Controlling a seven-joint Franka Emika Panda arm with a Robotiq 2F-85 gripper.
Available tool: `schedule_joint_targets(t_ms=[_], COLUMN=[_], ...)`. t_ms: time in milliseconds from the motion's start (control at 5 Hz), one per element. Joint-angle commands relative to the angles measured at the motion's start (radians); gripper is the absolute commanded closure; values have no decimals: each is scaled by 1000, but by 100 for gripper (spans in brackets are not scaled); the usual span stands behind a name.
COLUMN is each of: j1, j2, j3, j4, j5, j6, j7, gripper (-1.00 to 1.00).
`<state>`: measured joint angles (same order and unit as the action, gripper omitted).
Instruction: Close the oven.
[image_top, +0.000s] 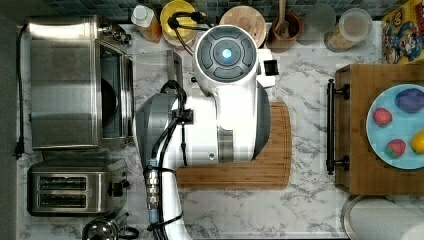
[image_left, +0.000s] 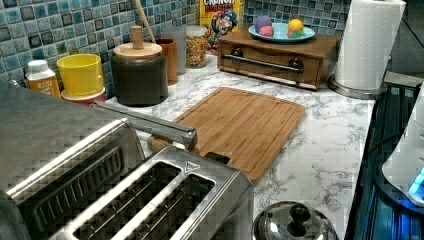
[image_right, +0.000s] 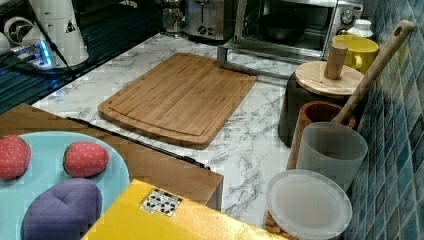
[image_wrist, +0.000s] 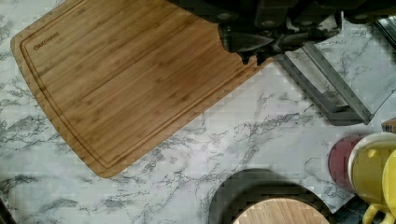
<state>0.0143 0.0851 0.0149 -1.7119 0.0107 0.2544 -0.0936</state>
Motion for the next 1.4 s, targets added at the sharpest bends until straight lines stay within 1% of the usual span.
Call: schedule_joint_targets(t_ms=[200,400,600,800,1000,1200,1400], j1=[-22,-58,-82,-99,-70,-65,-59], j2=[-58,-68,-36,3,39,111,189], j3=[-1,1,-25,-48,-53,-41,-28], j4=[-146,-250,-288,-291,-298,-266,-233], j5=[108,311,518,687,777,811,779], j6=[222,334,325,300,333,321,329], j7=[-201,-501,-794,-1055,-1194,-1241,-1224], gripper=[100,100,100,100,100,100,100])
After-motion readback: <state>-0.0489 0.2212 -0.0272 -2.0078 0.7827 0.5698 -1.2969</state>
